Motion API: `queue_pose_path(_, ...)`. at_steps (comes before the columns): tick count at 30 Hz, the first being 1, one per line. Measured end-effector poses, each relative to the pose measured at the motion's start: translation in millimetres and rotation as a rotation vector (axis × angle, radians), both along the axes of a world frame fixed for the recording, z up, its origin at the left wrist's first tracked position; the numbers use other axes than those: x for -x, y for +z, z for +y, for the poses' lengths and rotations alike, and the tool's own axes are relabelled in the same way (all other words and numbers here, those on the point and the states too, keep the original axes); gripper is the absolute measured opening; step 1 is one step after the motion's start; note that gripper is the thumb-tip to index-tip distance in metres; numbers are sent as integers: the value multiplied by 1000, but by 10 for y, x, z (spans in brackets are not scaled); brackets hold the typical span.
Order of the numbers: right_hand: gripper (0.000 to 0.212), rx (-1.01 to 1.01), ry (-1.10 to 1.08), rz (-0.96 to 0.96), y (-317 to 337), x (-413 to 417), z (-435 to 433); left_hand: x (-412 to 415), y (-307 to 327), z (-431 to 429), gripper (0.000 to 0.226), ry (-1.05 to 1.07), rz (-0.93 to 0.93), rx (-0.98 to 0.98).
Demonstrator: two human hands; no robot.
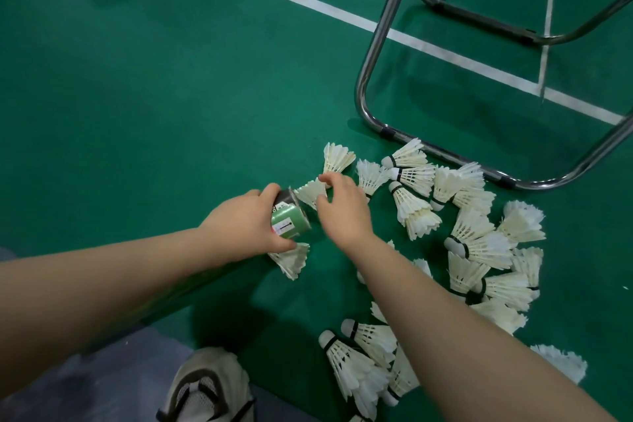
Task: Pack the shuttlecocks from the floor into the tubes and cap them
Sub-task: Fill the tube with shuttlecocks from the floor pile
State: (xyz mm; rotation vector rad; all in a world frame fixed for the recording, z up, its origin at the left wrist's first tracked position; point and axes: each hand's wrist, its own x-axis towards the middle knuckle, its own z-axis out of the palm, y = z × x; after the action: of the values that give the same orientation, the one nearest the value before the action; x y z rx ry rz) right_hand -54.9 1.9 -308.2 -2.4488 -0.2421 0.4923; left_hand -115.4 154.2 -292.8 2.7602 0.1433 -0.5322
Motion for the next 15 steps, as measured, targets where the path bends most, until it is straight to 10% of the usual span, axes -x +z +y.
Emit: queue_pose_path(15,15,341,41,-238,-195,-152,55,-30,-164,198,77,-9,54,-56)
